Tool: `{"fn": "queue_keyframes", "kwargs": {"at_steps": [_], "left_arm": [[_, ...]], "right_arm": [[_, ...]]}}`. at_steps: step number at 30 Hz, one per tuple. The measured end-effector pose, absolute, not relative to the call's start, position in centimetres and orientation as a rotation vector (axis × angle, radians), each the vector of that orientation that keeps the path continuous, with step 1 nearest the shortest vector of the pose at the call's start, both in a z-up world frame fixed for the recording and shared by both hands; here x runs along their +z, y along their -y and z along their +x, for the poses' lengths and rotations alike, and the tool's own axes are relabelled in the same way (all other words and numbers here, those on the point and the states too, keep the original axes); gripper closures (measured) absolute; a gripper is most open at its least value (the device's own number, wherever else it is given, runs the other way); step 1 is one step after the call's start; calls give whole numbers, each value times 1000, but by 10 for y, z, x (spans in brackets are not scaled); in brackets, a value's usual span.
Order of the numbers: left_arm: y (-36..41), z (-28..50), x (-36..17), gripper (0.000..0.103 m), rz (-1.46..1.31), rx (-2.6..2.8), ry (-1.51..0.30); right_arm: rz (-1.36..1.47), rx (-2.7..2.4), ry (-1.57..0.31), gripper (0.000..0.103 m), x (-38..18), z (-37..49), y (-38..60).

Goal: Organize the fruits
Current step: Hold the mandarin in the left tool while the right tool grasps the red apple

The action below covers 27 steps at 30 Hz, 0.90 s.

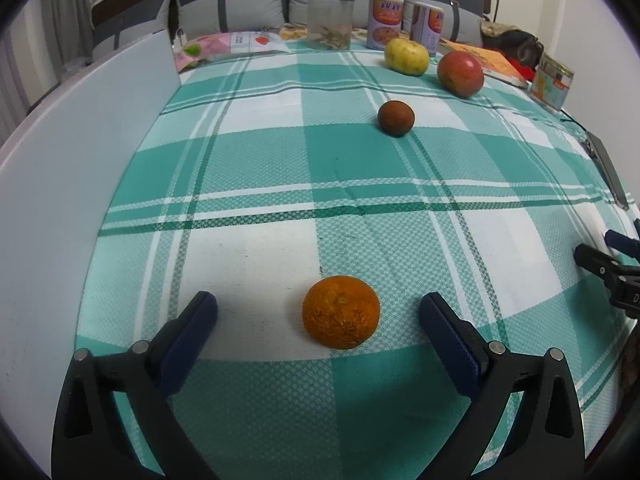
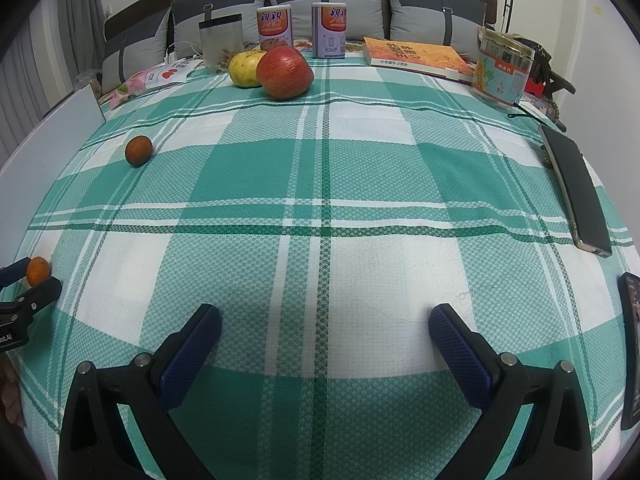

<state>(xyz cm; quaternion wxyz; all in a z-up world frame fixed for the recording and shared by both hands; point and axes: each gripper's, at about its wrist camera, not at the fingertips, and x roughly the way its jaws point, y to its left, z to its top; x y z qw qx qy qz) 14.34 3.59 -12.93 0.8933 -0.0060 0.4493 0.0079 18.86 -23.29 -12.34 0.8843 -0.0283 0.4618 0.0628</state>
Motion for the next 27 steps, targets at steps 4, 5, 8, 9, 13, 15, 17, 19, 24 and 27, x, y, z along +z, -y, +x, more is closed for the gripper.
{"fn": "queue_keyframes", "kwargs": {"at_steps": [4, 5, 8, 9, 13, 15, 17, 19, 24, 27], "left_arm": [[-36, 143, -129, 1, -13, 16, -930], [-36, 143, -129, 1, -13, 16, -930], [-36, 143, -129, 2, -14, 15, -930], [-36, 143, -129, 2, -13, 15, -930], [-36, 143, -129, 2, -14, 15, -930], [-36, 143, -129, 2, -14, 15, -930], [-36, 143, -130, 2, -14, 15, -930], [-36, 143, -130, 2, -14, 15, -930], [-36, 143, -129, 2, -15, 14, -929], [-36, 143, -129, 2, -15, 14, -929]], "right_arm": [[9, 168, -888, 0, -93, 211, 231], [8, 175, -869, 0, -85, 222, 228], [-98, 166, -786, 0, -59, 279, 204], [-143, 162, -779, 0, -56, 295, 194], [-352, 177, -805, 1, -66, 366, 141], [-434, 161, -837, 3, -80, 394, 123], [-485, 156, -860, 14, -91, 413, 113], [-481, 170, -895, 45, -97, 425, 113], [-120, 246, -979, 47, -82, 427, 161], [273, 355, -1076, 47, -80, 402, 212]]}}
